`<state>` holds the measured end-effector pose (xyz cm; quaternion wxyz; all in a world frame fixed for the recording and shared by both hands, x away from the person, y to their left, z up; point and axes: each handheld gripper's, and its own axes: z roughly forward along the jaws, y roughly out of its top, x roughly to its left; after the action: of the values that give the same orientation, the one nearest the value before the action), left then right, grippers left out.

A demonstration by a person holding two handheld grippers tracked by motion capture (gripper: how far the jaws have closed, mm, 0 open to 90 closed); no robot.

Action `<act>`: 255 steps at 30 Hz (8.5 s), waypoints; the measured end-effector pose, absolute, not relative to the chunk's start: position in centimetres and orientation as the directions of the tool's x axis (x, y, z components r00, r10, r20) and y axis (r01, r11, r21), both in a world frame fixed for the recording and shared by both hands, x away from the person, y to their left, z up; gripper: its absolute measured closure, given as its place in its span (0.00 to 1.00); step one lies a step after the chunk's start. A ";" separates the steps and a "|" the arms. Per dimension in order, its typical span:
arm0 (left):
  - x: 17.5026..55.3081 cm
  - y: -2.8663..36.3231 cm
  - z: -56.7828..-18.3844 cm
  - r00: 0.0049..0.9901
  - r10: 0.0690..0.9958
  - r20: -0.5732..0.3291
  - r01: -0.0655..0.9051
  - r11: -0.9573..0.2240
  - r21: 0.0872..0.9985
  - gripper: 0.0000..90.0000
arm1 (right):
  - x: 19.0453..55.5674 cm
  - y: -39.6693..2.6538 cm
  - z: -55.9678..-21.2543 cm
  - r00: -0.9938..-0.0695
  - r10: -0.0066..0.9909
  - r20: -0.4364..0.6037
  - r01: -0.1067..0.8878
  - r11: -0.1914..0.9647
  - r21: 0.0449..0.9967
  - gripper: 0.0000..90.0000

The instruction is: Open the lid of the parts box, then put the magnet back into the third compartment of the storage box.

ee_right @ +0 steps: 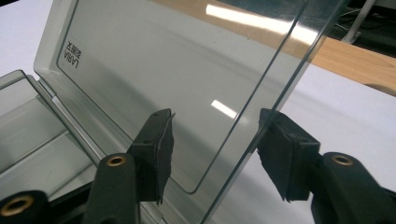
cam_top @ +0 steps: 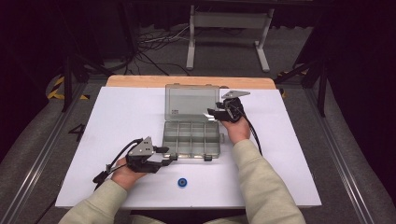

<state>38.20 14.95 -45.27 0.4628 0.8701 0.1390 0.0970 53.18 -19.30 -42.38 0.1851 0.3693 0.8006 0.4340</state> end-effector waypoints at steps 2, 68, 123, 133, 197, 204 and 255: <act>38.2 14.9 -45.3 0.943 0.332 0.039 0.153 -0.532 0.833 0.57 | 53.2 -19.3 -42.5 -0.657 0.753 0.025 0.433 0.350 0.831 0.49; 37.5 17.9 -42.9 0.895 0.444 0.030 0.183 -0.430 0.884 0.28 | 44.7 -20.1 -37.8 -0.740 0.671 -0.042 0.265 0.348 0.899 0.28; 35.9 21.0 -42.2 0.868 0.495 0.038 0.181 -0.387 0.904 0.28 | 36.5 -14.8 -34.8 -0.937 0.349 -0.011 0.161 0.461 0.872 0.20; 35.9 21.0 -42.2 0.869 0.493 0.040 0.183 -0.394 0.901 0.28 | 36.2 -13.6 -36.1 -0.955 0.296 -0.010 0.161 0.545 0.823 0.26; 36.0 20.8 -42.4 0.873 0.486 0.032 0.188 -0.397 0.899 0.28 | 35.0 -7.7 -43.0 -0.990 0.131 0.059 0.143 0.846 0.513 0.34; 36.0 20.9 -42.4 0.874 0.485 0.029 0.190 -0.397 0.898 0.28 | 34.9 -7.4 -43.5 -0.991 0.128 0.043 0.132 0.853 0.506 0.39; 36.0 20.9 -42.4 0.875 0.484 0.028 0.189 -0.393 0.900 0.28 | 34.6 -8.6 -40.6 -0.991 0.135 -0.027 0.096 0.816 0.571 0.70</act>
<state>36.04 20.94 -42.38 0.5117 0.8219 0.2046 0.1443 34.59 -8.57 -40.62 0.0329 0.0605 0.9522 0.2975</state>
